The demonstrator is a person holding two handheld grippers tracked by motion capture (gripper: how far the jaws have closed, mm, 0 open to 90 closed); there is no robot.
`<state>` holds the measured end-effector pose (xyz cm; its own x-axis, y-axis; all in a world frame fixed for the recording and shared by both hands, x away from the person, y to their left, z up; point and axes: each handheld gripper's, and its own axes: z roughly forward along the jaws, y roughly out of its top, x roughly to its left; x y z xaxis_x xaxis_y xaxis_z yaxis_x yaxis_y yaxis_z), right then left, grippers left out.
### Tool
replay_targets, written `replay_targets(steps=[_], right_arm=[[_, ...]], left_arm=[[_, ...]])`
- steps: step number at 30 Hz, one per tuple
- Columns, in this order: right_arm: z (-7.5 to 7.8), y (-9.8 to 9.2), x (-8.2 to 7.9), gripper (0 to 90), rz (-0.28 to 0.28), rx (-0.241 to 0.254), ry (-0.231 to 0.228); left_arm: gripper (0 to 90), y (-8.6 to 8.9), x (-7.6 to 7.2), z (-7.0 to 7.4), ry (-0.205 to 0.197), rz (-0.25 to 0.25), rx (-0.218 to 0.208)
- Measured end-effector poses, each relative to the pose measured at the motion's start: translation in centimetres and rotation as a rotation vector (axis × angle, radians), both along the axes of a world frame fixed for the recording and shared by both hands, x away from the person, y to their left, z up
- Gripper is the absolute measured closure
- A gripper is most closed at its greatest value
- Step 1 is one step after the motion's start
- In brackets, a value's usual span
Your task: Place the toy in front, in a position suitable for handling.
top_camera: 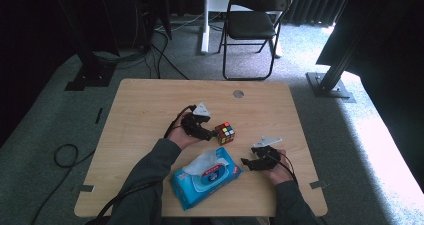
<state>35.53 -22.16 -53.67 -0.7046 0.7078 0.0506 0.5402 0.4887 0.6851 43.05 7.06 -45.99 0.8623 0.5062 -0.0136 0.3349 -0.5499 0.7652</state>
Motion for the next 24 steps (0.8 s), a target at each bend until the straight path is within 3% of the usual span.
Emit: replay_targets(steps=[11, 13, 24], right_arm=[[-0.5, -0.3, 0.5, 33.5, -0.04, 0.006, -0.026], [-0.6, -0.2, 0.4, 33.1, -0.035, -0.024, -0.05], [-0.7, -0.1, 0.4, 32.7, -0.029, -0.012, -0.059]], left_arm=[[31.2, 2.9, -2.6, 1.9, -0.027, 0.038, -0.036], [31.6, 3.3, -3.2, 2.1, -0.033, 0.04, -0.044], [30.1, 5.0, -6.1, 3.0, -0.056, 0.034, -0.055]])
